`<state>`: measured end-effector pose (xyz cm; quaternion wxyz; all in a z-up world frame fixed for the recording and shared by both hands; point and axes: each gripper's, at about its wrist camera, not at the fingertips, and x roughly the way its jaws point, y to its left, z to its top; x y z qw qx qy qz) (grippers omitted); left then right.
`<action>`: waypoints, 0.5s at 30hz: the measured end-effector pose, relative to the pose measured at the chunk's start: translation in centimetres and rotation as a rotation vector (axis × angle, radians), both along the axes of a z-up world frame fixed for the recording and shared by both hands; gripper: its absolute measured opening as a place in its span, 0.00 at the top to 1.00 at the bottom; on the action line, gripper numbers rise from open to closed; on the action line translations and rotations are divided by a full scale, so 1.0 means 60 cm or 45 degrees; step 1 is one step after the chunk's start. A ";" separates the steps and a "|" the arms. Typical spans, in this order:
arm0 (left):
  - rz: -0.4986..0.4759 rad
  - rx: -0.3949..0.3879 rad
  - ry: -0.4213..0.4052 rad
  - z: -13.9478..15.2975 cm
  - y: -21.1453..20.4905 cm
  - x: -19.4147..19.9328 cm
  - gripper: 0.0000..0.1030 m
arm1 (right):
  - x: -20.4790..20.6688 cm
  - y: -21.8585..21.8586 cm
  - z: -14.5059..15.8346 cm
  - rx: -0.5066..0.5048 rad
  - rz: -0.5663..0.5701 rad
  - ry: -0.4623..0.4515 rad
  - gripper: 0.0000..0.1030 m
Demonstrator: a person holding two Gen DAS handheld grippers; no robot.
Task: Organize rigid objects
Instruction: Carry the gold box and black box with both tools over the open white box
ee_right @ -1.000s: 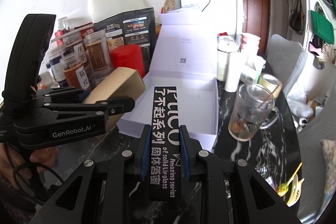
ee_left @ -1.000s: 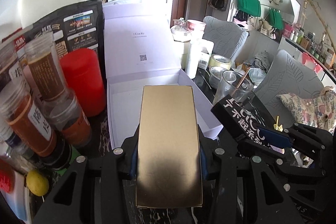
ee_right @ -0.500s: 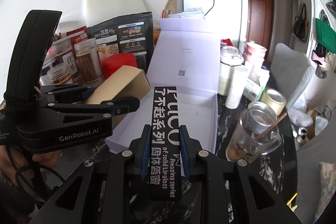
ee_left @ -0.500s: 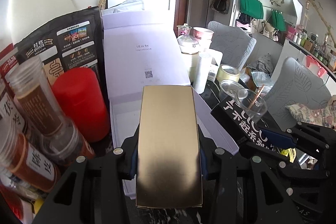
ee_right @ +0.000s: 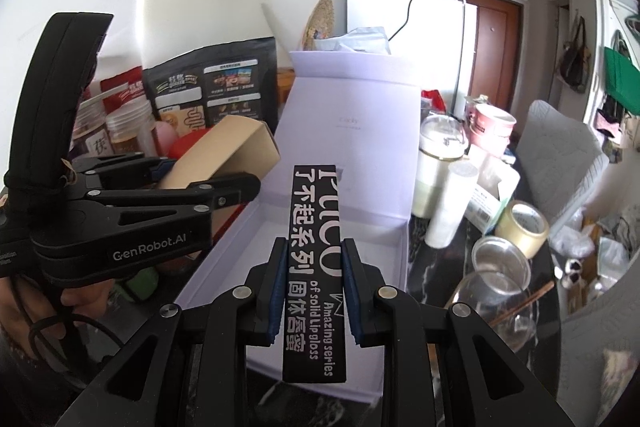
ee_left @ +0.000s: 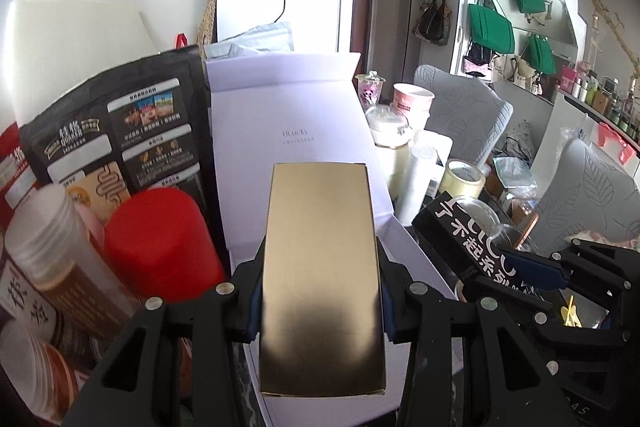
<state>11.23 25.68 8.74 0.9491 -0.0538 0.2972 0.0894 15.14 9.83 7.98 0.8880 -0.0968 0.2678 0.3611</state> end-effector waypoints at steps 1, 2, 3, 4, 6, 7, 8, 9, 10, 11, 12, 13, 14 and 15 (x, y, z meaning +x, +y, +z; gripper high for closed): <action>0.016 0.014 -0.007 0.003 0.003 0.007 0.58 | 0.007 0.002 0.002 0.002 -0.001 -0.006 0.75; 0.030 0.025 -0.006 0.005 0.005 0.012 0.58 | 0.013 0.005 0.005 0.006 -0.002 -0.016 0.75; 0.041 0.028 -0.007 0.006 0.008 0.018 0.58 | 0.020 0.008 0.007 0.008 -0.009 -0.034 0.75; 0.049 0.023 -0.008 0.007 0.012 0.026 0.58 | 0.025 0.011 0.008 0.002 -0.018 -0.044 0.75; 0.056 0.014 -0.010 0.007 0.017 0.036 0.58 | 0.039 0.017 0.009 -0.001 -0.031 -0.055 0.75; 0.058 0.014 -0.011 0.007 0.018 0.040 0.58 | 0.044 0.018 0.010 0.004 -0.031 -0.052 0.75; 0.062 0.014 -0.012 0.006 0.020 0.045 0.58 | 0.051 0.019 0.011 0.009 -0.032 -0.047 0.75; 0.068 0.012 -0.011 0.004 0.023 0.051 0.58 | 0.059 0.021 0.013 0.023 -0.036 -0.037 0.75; 0.075 0.010 -0.005 0.000 0.027 0.058 0.58 | 0.063 0.021 0.014 0.037 -0.042 -0.029 0.75; 0.081 0.009 -0.001 -0.003 0.030 0.063 0.58 | 0.070 0.022 0.015 0.053 -0.045 -0.019 0.75; 0.083 0.008 0.005 -0.007 0.032 0.066 0.58 | 0.076 0.024 0.015 0.060 -0.048 -0.009 0.75; 0.083 0.007 0.017 -0.012 0.036 0.071 0.58 | 0.081 0.026 0.014 0.064 -0.058 -0.005 0.75; 0.087 0.000 0.032 -0.018 0.042 0.076 0.58 | 0.086 0.028 0.013 0.065 -0.070 0.000 0.75; 0.094 -0.011 0.047 -0.026 0.047 0.081 0.58 | 0.090 0.030 0.011 0.063 -0.072 0.006 0.75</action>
